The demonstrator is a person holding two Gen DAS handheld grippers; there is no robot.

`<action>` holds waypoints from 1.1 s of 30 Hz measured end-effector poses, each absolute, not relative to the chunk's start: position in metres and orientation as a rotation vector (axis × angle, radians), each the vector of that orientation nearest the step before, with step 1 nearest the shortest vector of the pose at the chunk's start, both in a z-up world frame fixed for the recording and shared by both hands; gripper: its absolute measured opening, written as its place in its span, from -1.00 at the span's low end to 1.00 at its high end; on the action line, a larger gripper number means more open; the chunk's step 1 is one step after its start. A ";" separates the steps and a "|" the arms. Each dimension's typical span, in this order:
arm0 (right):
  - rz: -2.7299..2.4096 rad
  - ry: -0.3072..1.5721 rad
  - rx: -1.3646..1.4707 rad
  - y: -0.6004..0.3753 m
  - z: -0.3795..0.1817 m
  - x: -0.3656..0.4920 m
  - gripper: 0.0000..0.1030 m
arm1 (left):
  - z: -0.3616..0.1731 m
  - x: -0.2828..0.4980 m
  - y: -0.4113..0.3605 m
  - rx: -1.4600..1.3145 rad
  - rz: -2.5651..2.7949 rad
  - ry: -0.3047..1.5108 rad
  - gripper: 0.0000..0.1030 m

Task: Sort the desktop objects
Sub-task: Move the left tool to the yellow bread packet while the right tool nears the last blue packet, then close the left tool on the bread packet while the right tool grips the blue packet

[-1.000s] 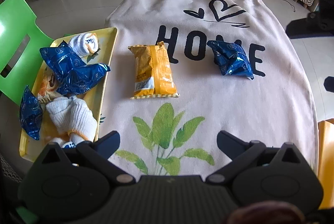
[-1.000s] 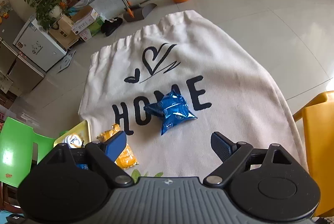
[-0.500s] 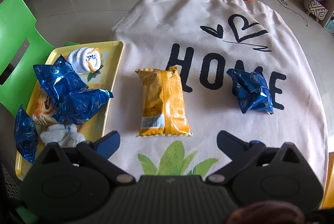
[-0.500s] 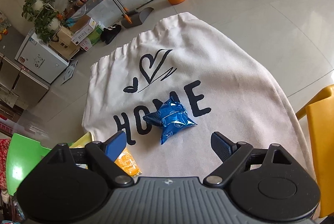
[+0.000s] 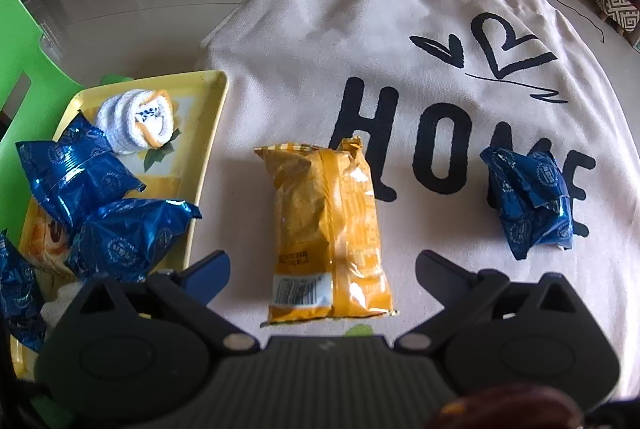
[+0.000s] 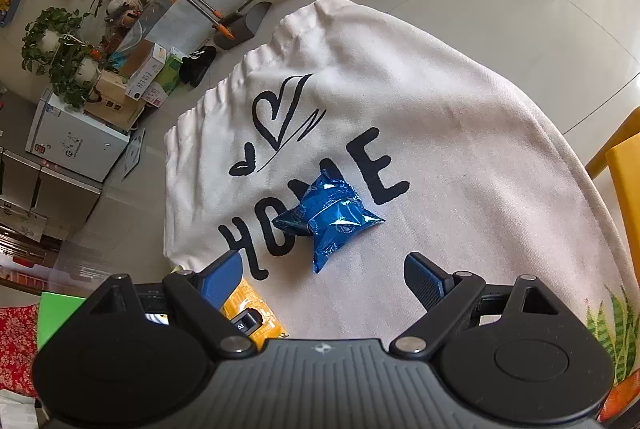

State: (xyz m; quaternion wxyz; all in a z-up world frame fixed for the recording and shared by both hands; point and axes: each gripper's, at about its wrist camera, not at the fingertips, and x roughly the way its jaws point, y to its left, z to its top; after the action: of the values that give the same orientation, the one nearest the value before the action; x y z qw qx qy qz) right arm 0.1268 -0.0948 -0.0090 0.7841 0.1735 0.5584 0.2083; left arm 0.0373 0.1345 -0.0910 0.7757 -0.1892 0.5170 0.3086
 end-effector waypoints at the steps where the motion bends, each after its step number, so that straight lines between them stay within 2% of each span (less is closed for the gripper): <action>1: 0.447 1.207 0.363 -0.092 -0.010 0.127 0.72 | -0.094 0.039 0.136 -0.406 0.663 1.123 0.99; 16: 0.465 1.256 0.331 -0.073 -0.026 0.124 0.72 | -0.136 0.049 0.151 -0.474 0.699 1.198 0.99; 33: 0.457 1.294 0.256 -0.056 -0.047 0.125 0.72 | -0.139 0.044 0.148 -0.486 0.704 1.194 0.99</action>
State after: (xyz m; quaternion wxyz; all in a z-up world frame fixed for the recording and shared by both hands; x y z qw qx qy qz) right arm 0.1250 -0.0562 -0.0468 0.7662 0.1179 0.5957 0.2102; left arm 0.0443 0.1479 -0.1386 0.7423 -0.2219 0.5447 0.3212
